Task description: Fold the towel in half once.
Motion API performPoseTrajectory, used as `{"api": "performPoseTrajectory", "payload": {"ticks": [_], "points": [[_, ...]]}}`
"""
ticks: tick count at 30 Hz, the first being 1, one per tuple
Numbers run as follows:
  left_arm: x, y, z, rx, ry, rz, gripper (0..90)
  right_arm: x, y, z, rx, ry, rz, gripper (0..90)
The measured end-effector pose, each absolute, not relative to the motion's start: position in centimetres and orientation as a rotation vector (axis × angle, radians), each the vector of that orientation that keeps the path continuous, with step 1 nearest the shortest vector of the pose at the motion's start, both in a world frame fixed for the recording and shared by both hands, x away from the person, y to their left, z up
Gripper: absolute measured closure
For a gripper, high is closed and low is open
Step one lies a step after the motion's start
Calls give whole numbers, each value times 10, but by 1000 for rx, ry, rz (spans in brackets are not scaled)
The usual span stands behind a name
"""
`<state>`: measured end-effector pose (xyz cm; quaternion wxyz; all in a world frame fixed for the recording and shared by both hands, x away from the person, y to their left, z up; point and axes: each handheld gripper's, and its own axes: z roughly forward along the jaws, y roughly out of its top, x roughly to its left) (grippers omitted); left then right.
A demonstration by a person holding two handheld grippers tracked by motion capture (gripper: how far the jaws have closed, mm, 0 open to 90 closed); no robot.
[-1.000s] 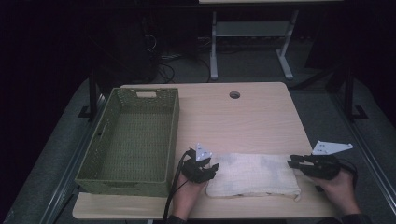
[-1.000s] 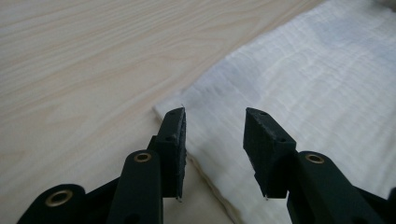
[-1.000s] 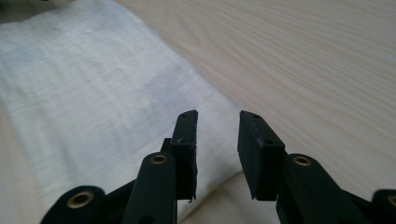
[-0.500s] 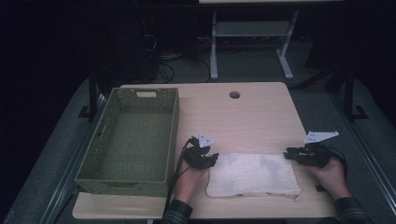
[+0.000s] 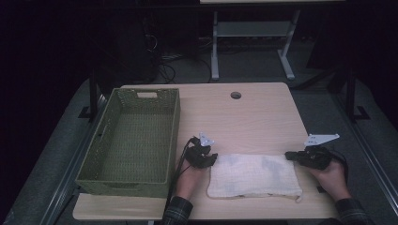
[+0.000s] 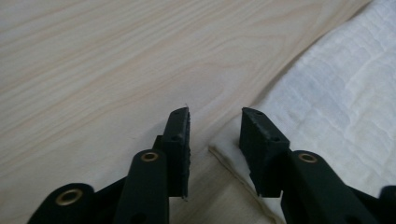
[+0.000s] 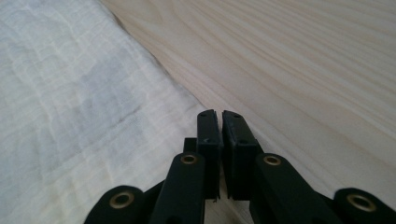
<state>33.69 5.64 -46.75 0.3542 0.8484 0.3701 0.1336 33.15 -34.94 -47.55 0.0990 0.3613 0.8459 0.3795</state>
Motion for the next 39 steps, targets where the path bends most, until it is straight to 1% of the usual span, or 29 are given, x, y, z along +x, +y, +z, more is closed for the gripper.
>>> {"api": "performPoseTrajectory", "payload": {"ticks": [5,8,11,15,23,31,39], "points": [[337,57,-469,2189,921,274,820,331,-347,-474,1040,2502,1091,866],[337,56,-468,2189,920,269,857,332,-346,-473,1031,2501,1071,868],[340,58,-468,2175,931,269,863,333,-346,-471,1047,2489,1064,871],[345,60,-464,2142,946,307,864,339,-348,-463,1043,2453,1080,872],[362,59,-449,2095,956,379,864,360,-347,-450,1047,2391,1094,874],[381,57,-440,2070,957,416,864,381,-352,-447,1087,2345,1137,874],[375,60,-439,2059,953,414,864,380,-353,-447,1083,2341,1149,874]]}}
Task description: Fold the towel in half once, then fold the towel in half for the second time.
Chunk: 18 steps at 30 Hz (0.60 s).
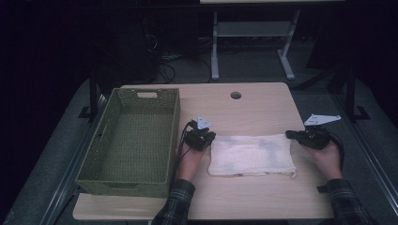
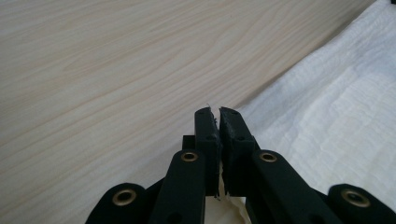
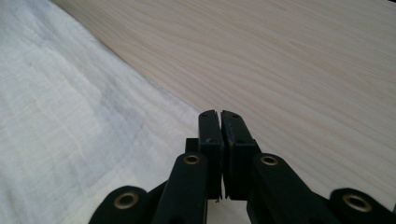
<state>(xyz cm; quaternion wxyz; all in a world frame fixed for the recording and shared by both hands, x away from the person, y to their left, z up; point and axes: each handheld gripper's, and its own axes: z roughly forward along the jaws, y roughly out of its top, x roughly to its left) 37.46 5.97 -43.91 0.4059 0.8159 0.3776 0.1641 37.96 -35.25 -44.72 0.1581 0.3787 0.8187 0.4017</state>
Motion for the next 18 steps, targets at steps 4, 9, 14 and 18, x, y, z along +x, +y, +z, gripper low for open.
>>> {"api": "performPoseTrajectory", "payload": {"ticks": [4,9,14,18], "points": [[366,64,-436,2047,946,423,864,373,-351,-444,1059,2347,1157,874],[354,66,-432,2030,930,421,864,360,-353,-441,1050,2353,1172,874],[344,67,-431,2021,923,423,863,346,-355,-440,1036,2361,1183,874],[335,68,-432,2024,917,426,863,338,-355,-440,1022,2366,1194,874]]}}
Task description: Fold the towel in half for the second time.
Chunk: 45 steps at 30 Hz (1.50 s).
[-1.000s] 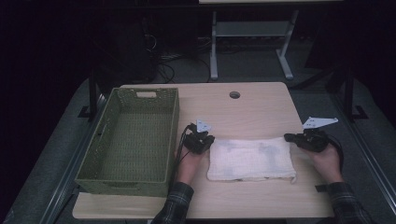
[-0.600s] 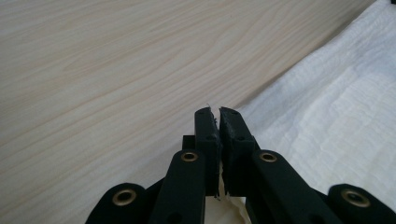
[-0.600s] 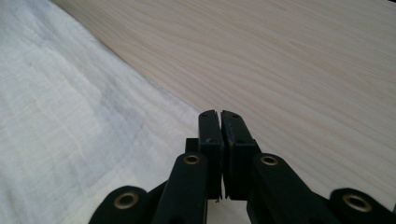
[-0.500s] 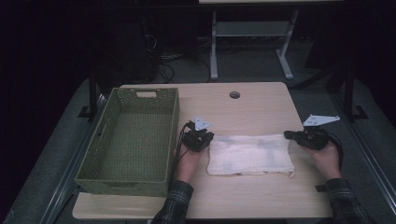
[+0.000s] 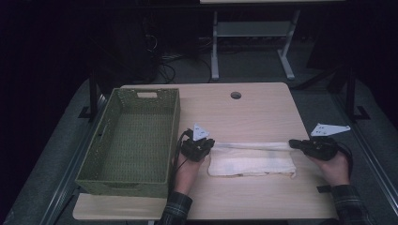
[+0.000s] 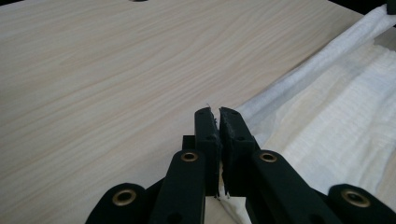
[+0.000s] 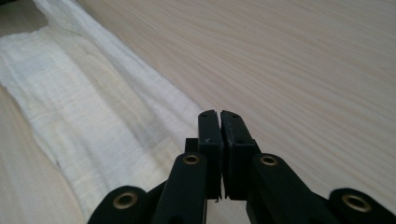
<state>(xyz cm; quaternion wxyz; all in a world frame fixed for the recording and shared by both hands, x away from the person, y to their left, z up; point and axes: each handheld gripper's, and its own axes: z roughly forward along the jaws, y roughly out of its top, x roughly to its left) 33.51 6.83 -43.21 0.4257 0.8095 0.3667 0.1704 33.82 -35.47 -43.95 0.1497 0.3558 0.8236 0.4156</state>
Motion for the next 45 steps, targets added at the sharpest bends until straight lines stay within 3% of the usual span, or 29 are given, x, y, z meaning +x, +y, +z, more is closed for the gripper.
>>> {"api": "performPoseTrajectory", "payload": {"ticks": [32,38,45], "points": [[276,71,-451,2078,897,378,857,288,-353,-455,1008,2454,1157,866],[270,73,-447,2039,913,338,807,282,-356,-447,1011,2430,1205,793],[274,66,-436,2006,891,294,812,288,-353,-444,996,2432,1230,842]]}}
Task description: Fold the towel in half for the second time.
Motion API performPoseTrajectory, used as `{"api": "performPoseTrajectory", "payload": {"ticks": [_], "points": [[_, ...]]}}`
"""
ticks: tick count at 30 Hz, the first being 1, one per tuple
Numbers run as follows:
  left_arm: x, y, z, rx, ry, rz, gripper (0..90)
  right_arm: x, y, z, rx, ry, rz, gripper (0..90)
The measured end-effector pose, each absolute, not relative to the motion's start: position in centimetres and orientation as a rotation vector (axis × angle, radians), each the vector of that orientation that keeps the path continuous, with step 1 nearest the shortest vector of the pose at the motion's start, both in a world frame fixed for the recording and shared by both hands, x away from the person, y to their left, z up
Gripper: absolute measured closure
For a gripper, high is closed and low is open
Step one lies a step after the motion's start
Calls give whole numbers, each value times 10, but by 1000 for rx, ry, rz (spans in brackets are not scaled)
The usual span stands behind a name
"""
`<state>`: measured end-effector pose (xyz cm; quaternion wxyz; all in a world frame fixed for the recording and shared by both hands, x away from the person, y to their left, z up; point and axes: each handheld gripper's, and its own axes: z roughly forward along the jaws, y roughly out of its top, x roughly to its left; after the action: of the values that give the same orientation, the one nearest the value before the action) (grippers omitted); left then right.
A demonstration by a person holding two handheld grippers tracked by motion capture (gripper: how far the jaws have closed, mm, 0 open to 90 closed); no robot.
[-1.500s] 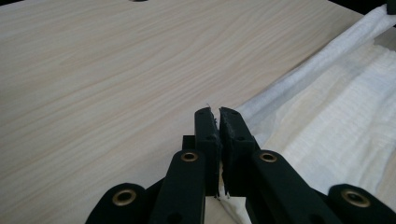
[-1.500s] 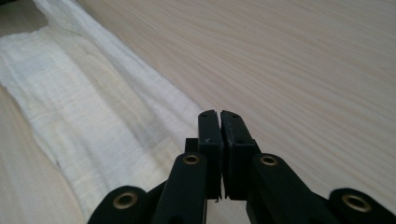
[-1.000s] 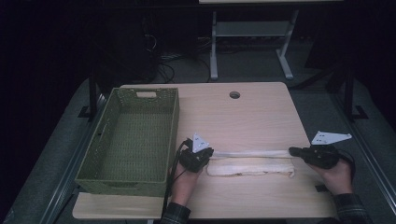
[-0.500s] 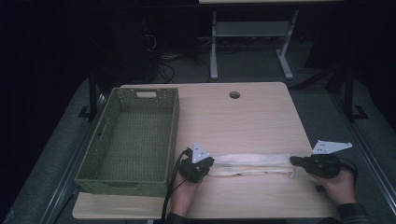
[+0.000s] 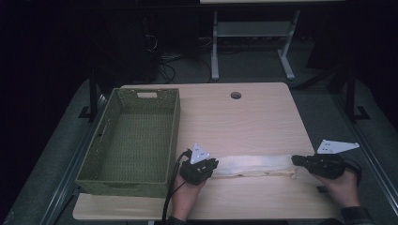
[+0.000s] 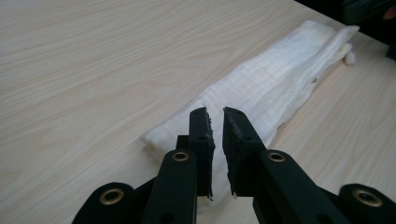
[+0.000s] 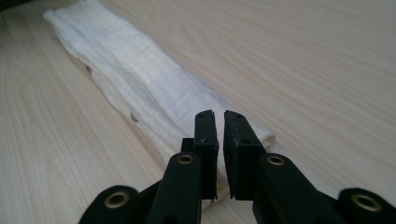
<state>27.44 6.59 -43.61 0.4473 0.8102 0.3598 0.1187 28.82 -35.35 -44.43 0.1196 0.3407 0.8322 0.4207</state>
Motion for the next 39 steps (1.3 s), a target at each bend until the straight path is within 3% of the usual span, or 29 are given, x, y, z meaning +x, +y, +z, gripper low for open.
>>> {"api": "performPoseTrajectory", "payload": {"ticks": [7,20,22,29,39], "points": [[276,54,-454,2079,871,219,824,285,-350,-460,997,2530,1176,877],[273,56,-469,2171,856,276,870,277,-350,-469,961,2587,1125,899],[273,55,-468,2172,856,258,828,277,-350,-468,974,2584,1131,898],[282,49,-454,2216,798,225,541,273,-348,-458,972,2536,1186,898],[299,55,-445,2212,767,169,370,277,-336,-466,1019,2568,1095,899]]}}
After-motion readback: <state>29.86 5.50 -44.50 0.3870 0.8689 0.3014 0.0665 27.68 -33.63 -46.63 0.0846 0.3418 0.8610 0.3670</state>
